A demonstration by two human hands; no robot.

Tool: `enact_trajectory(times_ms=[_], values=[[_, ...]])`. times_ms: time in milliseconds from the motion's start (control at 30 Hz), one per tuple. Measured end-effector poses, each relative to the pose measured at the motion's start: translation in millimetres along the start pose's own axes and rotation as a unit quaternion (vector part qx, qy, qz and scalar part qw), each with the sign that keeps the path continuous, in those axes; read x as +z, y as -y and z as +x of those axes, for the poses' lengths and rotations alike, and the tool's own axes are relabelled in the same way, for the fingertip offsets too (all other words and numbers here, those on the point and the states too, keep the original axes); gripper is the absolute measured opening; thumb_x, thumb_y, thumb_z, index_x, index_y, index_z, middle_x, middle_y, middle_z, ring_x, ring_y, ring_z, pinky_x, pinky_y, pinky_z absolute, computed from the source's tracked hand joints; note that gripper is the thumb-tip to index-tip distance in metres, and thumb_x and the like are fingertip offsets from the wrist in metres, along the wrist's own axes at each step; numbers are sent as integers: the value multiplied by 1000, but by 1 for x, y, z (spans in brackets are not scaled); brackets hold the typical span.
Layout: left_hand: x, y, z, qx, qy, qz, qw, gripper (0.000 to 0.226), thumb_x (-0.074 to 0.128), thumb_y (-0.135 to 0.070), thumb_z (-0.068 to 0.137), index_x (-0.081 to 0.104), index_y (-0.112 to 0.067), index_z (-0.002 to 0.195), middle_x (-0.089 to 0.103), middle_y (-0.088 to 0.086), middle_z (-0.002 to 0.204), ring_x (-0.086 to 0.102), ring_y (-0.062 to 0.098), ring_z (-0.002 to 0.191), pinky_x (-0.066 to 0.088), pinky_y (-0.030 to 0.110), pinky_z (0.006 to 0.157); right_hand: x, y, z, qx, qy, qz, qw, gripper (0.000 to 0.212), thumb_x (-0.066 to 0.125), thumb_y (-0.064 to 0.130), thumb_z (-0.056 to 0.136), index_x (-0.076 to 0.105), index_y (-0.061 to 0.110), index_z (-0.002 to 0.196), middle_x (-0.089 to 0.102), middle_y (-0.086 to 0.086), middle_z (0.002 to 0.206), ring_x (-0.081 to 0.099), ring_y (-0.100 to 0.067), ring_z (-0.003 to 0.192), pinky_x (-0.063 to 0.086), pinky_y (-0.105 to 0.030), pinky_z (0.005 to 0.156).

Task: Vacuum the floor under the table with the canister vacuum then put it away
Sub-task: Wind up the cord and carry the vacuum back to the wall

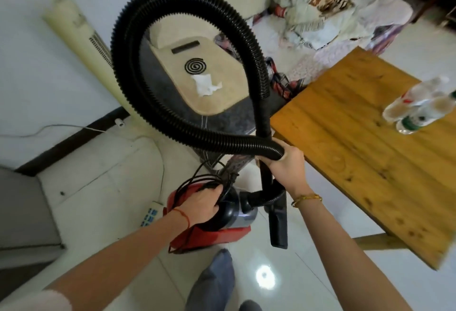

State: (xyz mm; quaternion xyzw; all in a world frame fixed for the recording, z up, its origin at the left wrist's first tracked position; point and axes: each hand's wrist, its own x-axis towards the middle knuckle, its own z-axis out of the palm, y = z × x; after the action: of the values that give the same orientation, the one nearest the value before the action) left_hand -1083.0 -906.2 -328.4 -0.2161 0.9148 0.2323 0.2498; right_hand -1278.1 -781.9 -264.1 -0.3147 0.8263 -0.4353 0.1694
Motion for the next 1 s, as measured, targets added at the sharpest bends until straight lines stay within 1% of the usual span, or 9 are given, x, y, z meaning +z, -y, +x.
enact_trajectory(times_ms=[100,167,300,433,567,667,800,933,1000], values=[[-53,-9,-36,-14,-16,-4,1000,60,49,-17,92,25,-11,147,59,14,124,60,27,109,51,37,90,-27,55,1,-7,-10,18,1000,18,78,29,76,70,26,92,72,9,78,68,-9,76,56,-40,72],[-81,-11,-54,-25,-36,-20,999,59,48,-14,89,30,-11,145,60,14,122,60,28,108,50,38,90,-41,87,3,-16,-15,23,1000,24,79,32,75,71,25,97,72,10,82,68,-7,78,57,-38,74],[-124,-11,-81,-52,-84,-55,994,59,47,-12,83,39,-17,142,62,11,120,59,30,107,49,40,92,-62,137,8,-56,-25,36,997,24,79,35,75,70,30,97,71,13,81,67,-4,77,56,-37,72],[-153,-11,-94,-61,-136,-75,986,55,49,-13,77,48,-25,131,64,7,118,60,29,107,48,42,94,-75,166,17,-91,-32,56,994,30,78,35,75,70,26,102,72,10,88,68,-4,85,57,-36,78],[-168,-14,-102,-82,-169,-92,978,55,50,-12,79,49,-24,133,63,6,121,58,29,111,46,41,97,-81,182,31,-124,-27,53,991,35,78,38,74,71,23,105,73,9,90,68,-3,86,57,-31,78],[-174,-17,-107,-97,-198,-107,969,52,50,-11,79,52,-22,130,63,6,121,57,29,112,46,43,97,-82,195,42,-156,-4,50,987,32,79,33,75,71,24,105,72,12,88,66,2,84,55,-24,77],[-173,-22,-118,-145,-226,-145,952,53,49,-9,78,55,-22,128,65,5,117,59,27,108,48,42,95,-82,210,54,-189,41,53,980,28,80,31,75,71,25,102,71,12,85,66,-2,82,54,-24,74],[-163,-21,-139,-199,-250,-180,930,57,49,-11,76,53,-23,131,62,5,121,57,27,112,48,41,96,-73,230,60,-234,96,63,965,24,79,29,77,67,30,97,66,15,82,62,7,76,50,-15,71],[-154,-21,-154,-235,-266,-205,912,56,50,-13,75,54,-23,130,62,6,122,56,28,113,48,41,96,-61,239,61,-245,135,71,957,26,79,29,76,65,33,97,66,13,83,64,1,78,51,-18,72]])
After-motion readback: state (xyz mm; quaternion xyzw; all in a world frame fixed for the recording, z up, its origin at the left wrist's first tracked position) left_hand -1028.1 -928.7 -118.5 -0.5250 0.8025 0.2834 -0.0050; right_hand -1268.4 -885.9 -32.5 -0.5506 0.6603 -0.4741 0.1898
